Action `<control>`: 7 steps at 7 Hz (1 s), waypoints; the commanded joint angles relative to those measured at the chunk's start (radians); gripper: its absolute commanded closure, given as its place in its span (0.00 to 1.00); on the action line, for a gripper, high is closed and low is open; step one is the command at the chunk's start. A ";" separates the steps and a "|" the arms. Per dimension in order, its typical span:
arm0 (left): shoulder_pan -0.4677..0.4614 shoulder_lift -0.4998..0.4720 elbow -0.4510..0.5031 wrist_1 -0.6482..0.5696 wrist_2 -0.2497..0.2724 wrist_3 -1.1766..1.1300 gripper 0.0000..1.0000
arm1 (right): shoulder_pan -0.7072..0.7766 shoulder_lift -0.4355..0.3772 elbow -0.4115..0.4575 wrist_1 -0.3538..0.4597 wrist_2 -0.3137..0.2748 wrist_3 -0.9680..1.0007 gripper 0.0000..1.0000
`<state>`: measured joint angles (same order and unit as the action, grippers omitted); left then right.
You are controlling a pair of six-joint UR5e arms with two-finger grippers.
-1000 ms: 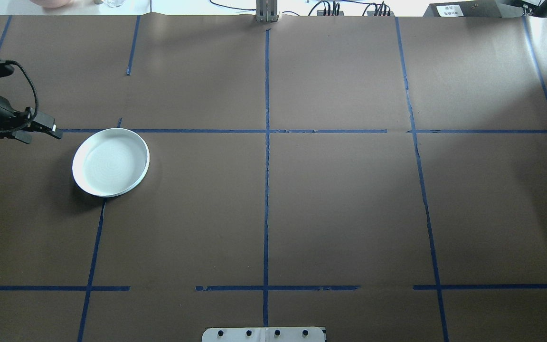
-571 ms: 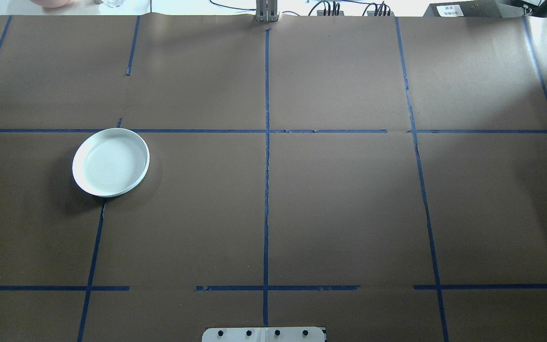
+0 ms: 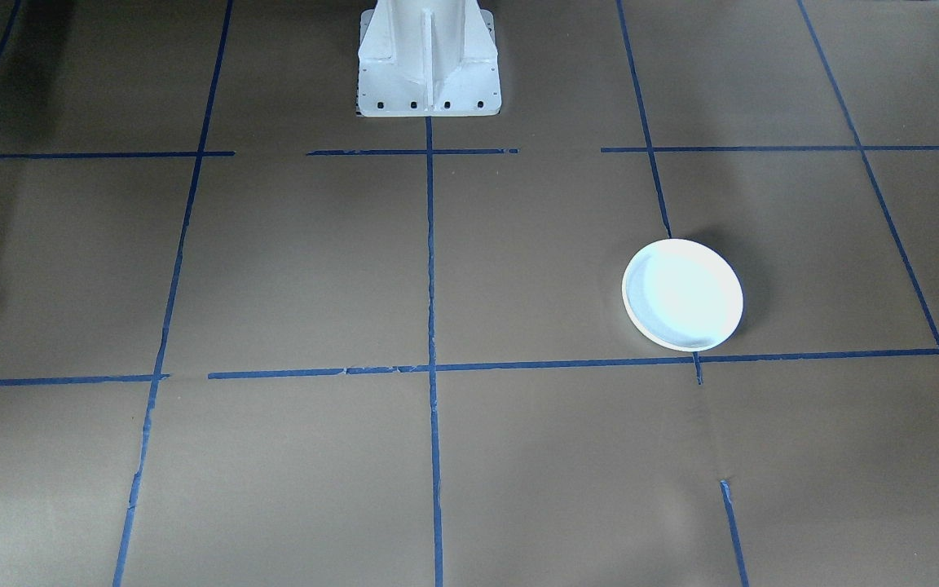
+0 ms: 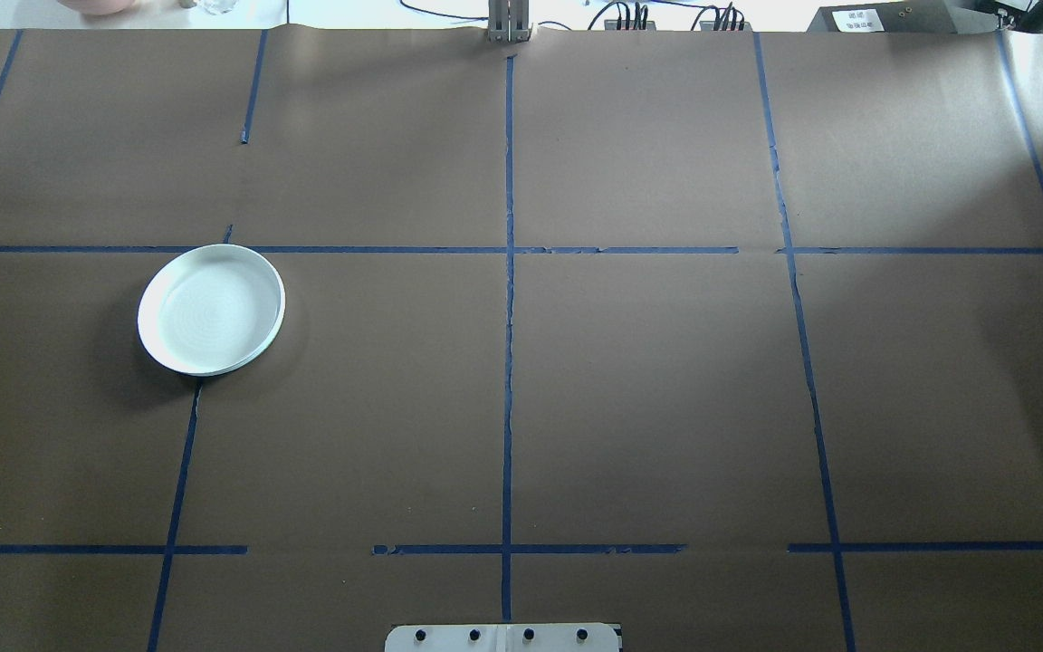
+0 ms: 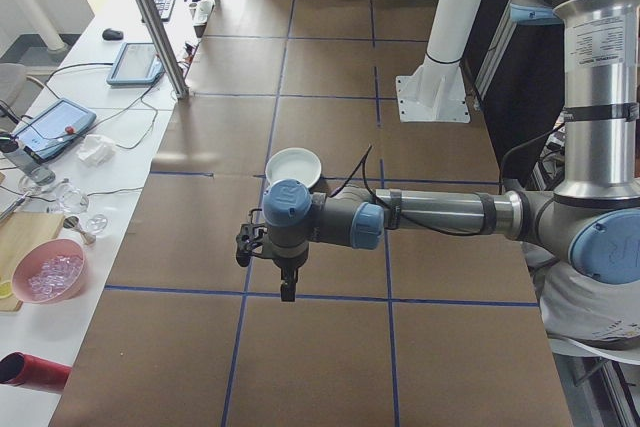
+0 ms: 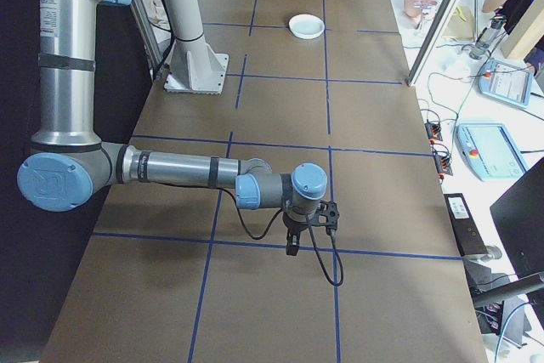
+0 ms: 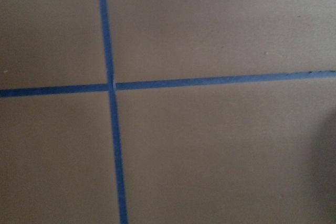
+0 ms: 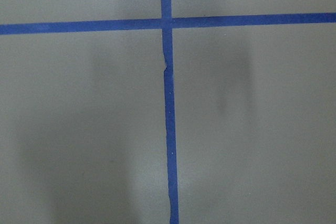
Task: Stack plate in center
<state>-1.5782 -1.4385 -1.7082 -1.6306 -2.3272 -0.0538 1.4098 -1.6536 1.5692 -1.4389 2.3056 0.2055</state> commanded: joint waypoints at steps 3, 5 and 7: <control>-0.051 0.026 0.006 0.055 0.017 0.077 0.00 | 0.000 0.000 0.000 0.000 0.000 0.000 0.00; -0.046 0.023 0.018 0.054 -0.086 0.077 0.00 | 0.000 0.000 0.000 -0.001 0.000 0.000 0.00; -0.046 0.013 0.060 0.043 -0.087 0.084 0.00 | 0.000 0.000 0.000 -0.001 0.000 0.000 0.00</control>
<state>-1.6250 -1.4177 -1.6755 -1.5805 -2.4080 0.0248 1.4097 -1.6536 1.5693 -1.4395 2.3056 0.2056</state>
